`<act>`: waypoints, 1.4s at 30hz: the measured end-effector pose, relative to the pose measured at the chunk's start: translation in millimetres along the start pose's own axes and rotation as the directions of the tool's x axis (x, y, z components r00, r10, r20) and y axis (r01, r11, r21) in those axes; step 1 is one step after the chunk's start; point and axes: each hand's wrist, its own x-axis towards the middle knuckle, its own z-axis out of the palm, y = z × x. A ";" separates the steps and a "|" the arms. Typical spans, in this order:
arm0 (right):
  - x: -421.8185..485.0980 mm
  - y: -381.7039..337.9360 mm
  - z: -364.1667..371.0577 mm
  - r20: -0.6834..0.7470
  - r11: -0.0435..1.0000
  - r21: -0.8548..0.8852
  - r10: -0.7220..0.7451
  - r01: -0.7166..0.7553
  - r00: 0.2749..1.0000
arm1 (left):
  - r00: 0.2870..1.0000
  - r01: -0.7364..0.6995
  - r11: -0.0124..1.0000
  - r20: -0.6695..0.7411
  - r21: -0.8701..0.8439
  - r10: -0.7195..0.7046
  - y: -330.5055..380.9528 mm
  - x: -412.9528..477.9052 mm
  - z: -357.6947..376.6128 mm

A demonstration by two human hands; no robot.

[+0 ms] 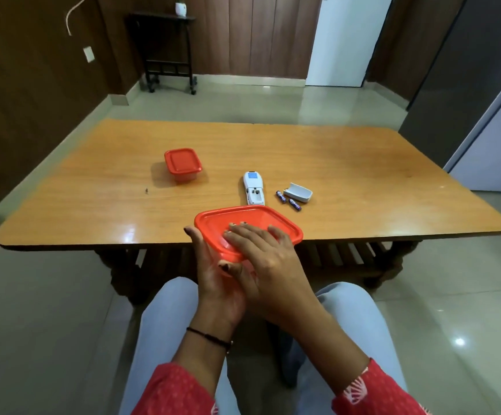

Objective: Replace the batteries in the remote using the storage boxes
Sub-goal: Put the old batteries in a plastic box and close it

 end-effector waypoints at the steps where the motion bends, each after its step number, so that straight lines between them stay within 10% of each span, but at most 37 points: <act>1: 0.0 -0.9 -1.3 -0.013 1.000 0.008 0.006 -0.006 1.000 | 1.000 -0.003 1.000 0.000 0.009 0.003 -0.4 -0.6 -0.1; 15: -1.6 9.8 3.4 -0.224 0.996 0.043 -0.062 0.074 0.973 | 0.991 -0.087 0.983 -0.089 0.159 0.102 4.5 12.8 2.5; 31: 9.3 21.6 -2.6 -0.350 0.839 0.489 0.438 -0.238 0.828 | 0.952 -0.268 0.883 -0.037 0.385 0.305 -7.8 24.2 6.3; 38: 29.2 24.7 -8.4 -0.354 0.829 0.480 0.483 -0.287 0.801 | 0.956 -0.273 0.879 0.010 0.390 0.292 4.2 28.3 9.4; 42: 36.1 18.8 -7.6 -0.414 0.957 0.217 0.267 -0.191 0.870 | 0.972 -0.230 0.876 0.057 0.424 0.227 8.3 31.3 9.2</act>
